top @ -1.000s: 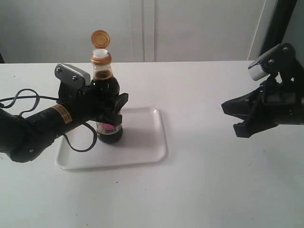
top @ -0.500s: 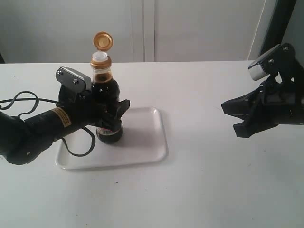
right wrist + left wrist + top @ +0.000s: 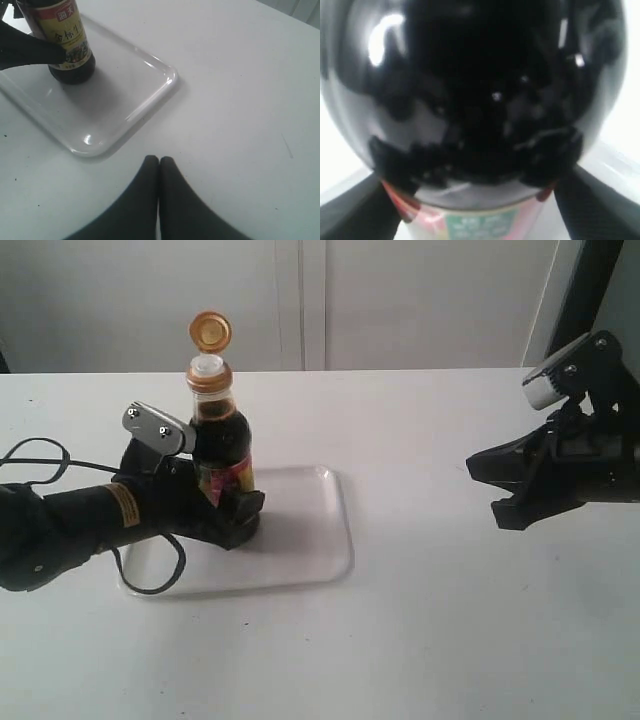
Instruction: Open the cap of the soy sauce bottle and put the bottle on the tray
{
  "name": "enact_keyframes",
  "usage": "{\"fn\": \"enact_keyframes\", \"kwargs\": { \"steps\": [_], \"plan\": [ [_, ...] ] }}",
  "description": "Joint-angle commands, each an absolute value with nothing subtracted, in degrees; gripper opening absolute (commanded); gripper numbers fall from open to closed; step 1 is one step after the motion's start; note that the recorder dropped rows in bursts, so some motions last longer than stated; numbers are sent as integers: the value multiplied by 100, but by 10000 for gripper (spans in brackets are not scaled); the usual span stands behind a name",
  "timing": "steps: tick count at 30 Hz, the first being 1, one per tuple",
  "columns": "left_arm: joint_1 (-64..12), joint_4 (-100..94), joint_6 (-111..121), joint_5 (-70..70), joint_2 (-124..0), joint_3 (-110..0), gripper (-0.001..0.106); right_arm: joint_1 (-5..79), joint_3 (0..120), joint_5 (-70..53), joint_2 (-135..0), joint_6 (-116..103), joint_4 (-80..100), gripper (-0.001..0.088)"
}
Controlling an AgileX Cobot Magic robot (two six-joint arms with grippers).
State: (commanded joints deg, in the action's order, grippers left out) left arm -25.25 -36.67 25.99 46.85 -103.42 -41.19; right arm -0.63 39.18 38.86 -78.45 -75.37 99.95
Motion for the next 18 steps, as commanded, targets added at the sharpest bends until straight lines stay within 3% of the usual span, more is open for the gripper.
{"fn": "enact_keyframes", "kwargs": {
  "steps": [18],
  "plan": [
    [-2525, -3671, 2892, 1555, -9427, -4119, 807, -63, 3918, 3886, -7845, -7537, 9995, 0]
  ]
}}
